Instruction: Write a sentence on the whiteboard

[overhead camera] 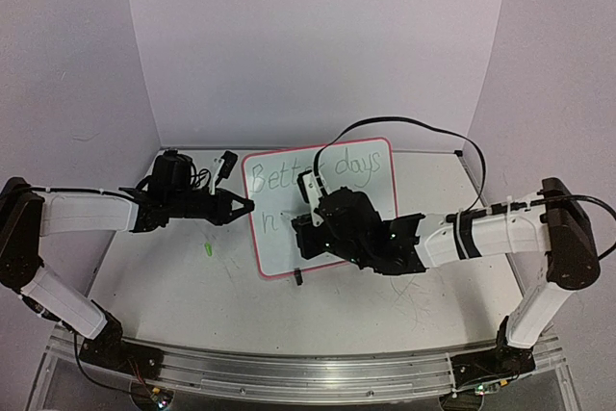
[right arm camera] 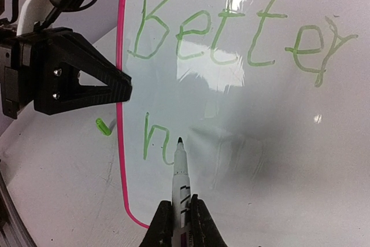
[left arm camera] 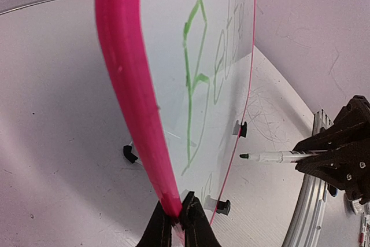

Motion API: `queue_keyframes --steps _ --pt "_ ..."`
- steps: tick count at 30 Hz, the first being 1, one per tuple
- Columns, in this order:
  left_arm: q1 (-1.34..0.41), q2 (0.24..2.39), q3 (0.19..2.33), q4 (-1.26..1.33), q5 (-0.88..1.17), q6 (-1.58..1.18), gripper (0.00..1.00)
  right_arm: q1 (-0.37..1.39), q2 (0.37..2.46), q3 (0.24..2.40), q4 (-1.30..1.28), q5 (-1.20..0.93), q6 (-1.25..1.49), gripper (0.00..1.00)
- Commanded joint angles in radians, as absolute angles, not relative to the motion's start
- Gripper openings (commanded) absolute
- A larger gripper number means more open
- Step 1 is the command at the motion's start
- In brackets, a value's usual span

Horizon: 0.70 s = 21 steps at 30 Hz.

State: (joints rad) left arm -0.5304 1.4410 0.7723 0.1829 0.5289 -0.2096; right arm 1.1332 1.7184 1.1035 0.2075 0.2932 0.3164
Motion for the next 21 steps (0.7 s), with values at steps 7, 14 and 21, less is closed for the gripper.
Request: queue_keyframes --steps 7,14,21 --pt "-0.540 1.470 0.800 0.146 0.426 -0.144 0.00 1.130 1.730 1.106 0.263 0.263 0.313 0.00" --pt "-0.540 1.474 0.801 0.144 0.426 -0.143 0.00 1.119 1.732 1.095 0.264 0.299 0.313 0.00" --pt "-0.540 1.470 0.799 0.145 0.426 -0.141 0.00 1.112 1.770 1.124 0.262 0.237 0.315 0.00"
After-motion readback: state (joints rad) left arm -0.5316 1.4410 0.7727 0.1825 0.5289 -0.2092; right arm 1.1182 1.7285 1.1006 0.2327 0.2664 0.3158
